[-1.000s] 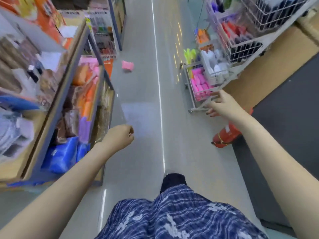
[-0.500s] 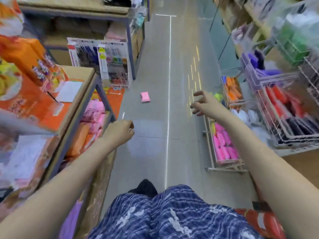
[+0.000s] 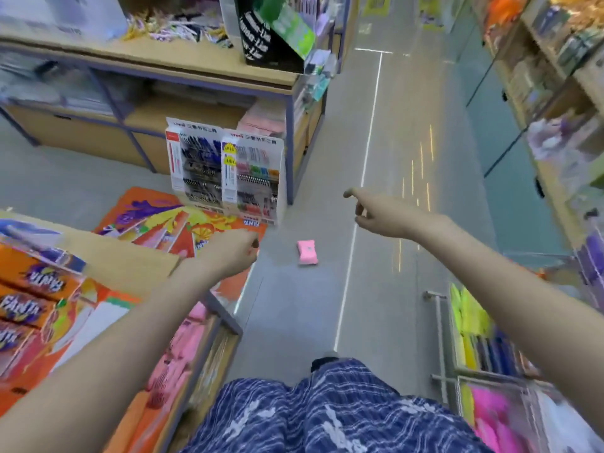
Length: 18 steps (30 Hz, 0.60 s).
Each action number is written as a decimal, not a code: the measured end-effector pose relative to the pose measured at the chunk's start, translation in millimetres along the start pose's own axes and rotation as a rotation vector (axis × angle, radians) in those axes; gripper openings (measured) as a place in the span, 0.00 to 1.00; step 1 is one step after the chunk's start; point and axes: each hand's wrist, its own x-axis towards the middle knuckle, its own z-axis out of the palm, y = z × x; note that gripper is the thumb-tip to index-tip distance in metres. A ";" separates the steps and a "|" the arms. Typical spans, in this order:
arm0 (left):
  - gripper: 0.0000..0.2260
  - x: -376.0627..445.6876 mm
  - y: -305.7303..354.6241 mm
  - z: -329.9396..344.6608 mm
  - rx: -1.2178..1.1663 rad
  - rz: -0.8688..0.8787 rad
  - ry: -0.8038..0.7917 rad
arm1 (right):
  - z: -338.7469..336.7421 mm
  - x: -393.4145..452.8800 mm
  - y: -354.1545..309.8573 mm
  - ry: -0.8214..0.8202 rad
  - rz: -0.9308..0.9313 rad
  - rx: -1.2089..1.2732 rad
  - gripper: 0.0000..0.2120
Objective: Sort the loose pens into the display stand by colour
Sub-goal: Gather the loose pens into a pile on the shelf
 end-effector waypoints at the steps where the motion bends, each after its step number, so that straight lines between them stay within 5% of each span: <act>1: 0.11 18.9 -12.2 -9.9 -0.031 -0.043 0.014 | -16.6 34.1 5.4 -0.004 -0.009 -0.020 0.22; 9: 0.11 152.1 -136.9 -63.3 -0.141 -0.358 0.118 | -76.8 288.6 -40.5 0.016 -0.259 -0.055 0.22; 18: 0.10 291.4 -288.8 -134.7 -0.212 -0.470 0.197 | -123.6 508.1 -125.4 -0.020 -0.332 -0.102 0.21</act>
